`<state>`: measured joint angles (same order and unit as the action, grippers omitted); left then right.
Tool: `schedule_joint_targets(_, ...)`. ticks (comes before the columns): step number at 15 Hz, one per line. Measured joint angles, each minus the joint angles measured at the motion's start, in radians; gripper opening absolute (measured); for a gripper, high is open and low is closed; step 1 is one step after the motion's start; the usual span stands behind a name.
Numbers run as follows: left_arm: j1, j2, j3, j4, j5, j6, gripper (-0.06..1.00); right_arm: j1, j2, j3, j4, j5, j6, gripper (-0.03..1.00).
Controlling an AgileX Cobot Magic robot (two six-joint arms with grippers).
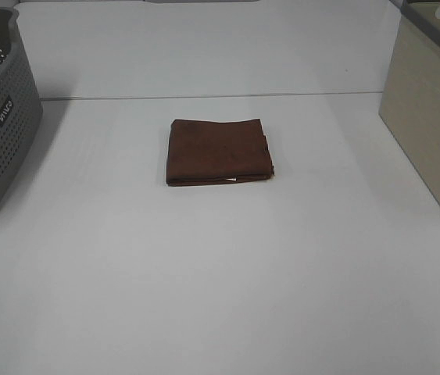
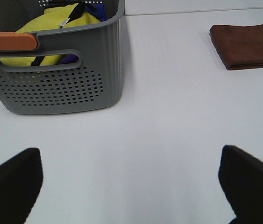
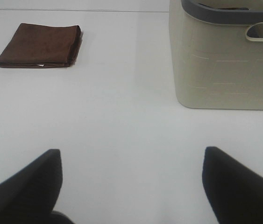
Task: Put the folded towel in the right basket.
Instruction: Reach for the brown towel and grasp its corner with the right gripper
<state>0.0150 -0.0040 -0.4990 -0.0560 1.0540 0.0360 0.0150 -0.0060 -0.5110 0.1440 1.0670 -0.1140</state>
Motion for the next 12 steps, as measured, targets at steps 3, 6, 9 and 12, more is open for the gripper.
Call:
schedule_joint_targets(3,0.000,0.000,0.000,0.000,0.000,0.000,0.97,0.000,0.000,0.000,0.000,0.000,0.000,0.78)
schedule_joint_targets(6,0.000,0.000,0.000,0.000,0.000,0.000,0.97,0.000,0.000,0.000,0.000,0.000,0.000,0.78)
schedule_joint_targets(9,0.000,0.000,0.000,0.000,0.000,0.000,0.97,0.000,0.000,0.000,0.000,0.000,0.000,0.78)
schedule_joint_targets(12,0.000,0.000,0.000,0.000,0.000,0.000,0.97,0.000,0.000,0.000,0.000,0.000,0.000,0.78)
